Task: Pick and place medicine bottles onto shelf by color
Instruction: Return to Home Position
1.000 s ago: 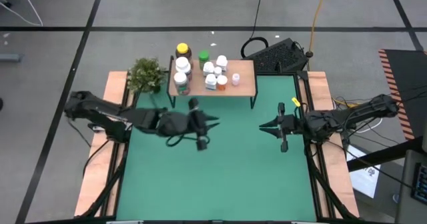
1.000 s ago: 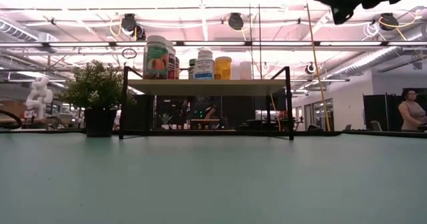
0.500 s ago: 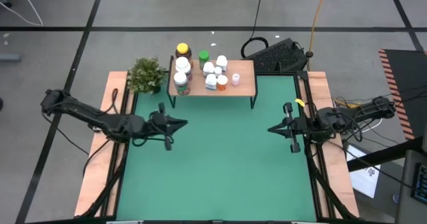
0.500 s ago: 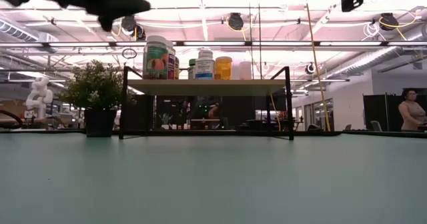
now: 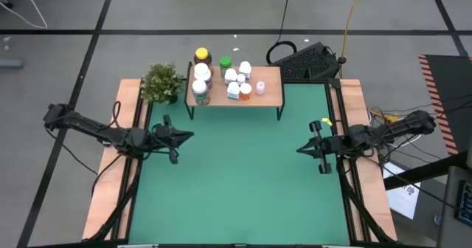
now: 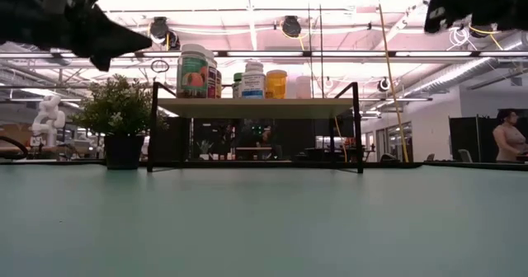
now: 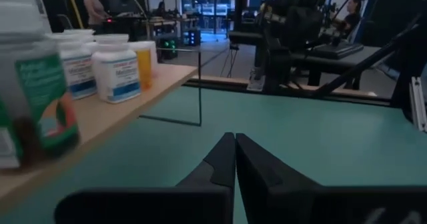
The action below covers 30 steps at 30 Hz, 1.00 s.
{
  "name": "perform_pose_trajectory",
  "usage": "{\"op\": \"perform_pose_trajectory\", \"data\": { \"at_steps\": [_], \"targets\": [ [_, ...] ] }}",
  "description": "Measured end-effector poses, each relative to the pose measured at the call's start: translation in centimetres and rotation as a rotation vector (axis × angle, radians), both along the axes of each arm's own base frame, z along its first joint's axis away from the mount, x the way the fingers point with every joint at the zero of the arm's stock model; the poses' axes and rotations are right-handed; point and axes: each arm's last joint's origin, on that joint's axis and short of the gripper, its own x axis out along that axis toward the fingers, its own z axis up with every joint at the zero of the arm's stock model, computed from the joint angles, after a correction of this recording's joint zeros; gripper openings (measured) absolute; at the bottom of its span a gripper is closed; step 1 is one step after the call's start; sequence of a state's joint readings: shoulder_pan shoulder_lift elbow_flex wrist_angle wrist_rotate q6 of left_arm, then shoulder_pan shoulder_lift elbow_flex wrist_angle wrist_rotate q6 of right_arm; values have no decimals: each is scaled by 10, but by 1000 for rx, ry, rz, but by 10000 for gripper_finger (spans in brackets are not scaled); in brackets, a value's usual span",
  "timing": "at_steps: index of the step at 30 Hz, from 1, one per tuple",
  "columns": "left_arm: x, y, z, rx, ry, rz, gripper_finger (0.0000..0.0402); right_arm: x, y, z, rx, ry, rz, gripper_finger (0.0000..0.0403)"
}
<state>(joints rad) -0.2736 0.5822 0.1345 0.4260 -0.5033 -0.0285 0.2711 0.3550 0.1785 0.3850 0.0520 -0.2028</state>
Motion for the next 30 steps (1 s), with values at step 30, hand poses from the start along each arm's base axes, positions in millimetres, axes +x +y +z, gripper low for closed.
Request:
{"op": "perform_pose_trajectory", "data": {
  "at_steps": [30],
  "targets": [
    [-18, 10, -29, -51, -1, 33, 25, -12, -25, -21, 144, -33, -177, 0]
  ]
}}
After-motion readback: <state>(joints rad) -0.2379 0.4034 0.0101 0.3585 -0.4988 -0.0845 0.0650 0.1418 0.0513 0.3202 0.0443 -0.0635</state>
